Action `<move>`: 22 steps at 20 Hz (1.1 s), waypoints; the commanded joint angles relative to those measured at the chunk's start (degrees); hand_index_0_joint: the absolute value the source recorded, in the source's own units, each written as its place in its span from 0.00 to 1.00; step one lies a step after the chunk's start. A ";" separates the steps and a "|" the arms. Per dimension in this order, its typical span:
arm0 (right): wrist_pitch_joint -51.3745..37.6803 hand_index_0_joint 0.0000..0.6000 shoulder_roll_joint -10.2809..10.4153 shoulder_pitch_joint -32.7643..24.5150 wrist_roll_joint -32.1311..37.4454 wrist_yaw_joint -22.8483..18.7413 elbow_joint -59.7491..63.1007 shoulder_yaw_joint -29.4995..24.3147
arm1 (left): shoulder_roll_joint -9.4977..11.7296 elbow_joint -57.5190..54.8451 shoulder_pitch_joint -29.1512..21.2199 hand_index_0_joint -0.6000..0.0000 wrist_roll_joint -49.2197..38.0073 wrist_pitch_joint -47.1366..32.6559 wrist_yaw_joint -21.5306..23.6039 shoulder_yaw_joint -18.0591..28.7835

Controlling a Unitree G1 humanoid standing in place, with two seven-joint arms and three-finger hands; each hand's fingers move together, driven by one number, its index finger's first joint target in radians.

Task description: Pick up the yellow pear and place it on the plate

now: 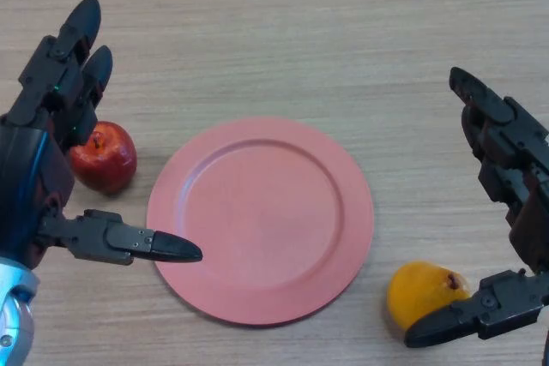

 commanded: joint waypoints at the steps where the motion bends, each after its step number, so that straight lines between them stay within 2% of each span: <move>1: -8.98 0.00 -1.18 -0.83 3.10 0.60 -3.07 -2.47 | 1.92 -2.67 -1.14 1.00 0.63 -7.91 0.29 2.97; 8: -10.32 0.00 -1.11 -0.08 3.76 1.10 -2.28 -3.29 | 1.65 -2.30 -0.99 1.00 0.74 -8.83 0.79 2.79; 11: -19.39 0.00 -0.43 2.97 0.40 1.76 3.13 -1.81 | 1.67 -1.85 -1.80 1.00 0.78 -7.82 1.52 1.89; 14: -26.37 0.00 -0.65 3.87 -1.32 1.16 9.66 -1.81 | 1.48 -1.56 -1.23 1.00 0.19 -7.41 1.25 1.59; 20: -41.12 0.00 -0.98 1.76 -3.14 -1.06 25.94 -3.39 | 1.73 -0.86 -1.90 1.00 -1.34 -7.05 2.13 2.51; 22: -45.32 0.00 -1.12 0.91 -5.43 -3.03 32.02 -3.41 | 1.76 -0.42 -1.83 1.00 -2.12 -7.91 2.70 3.11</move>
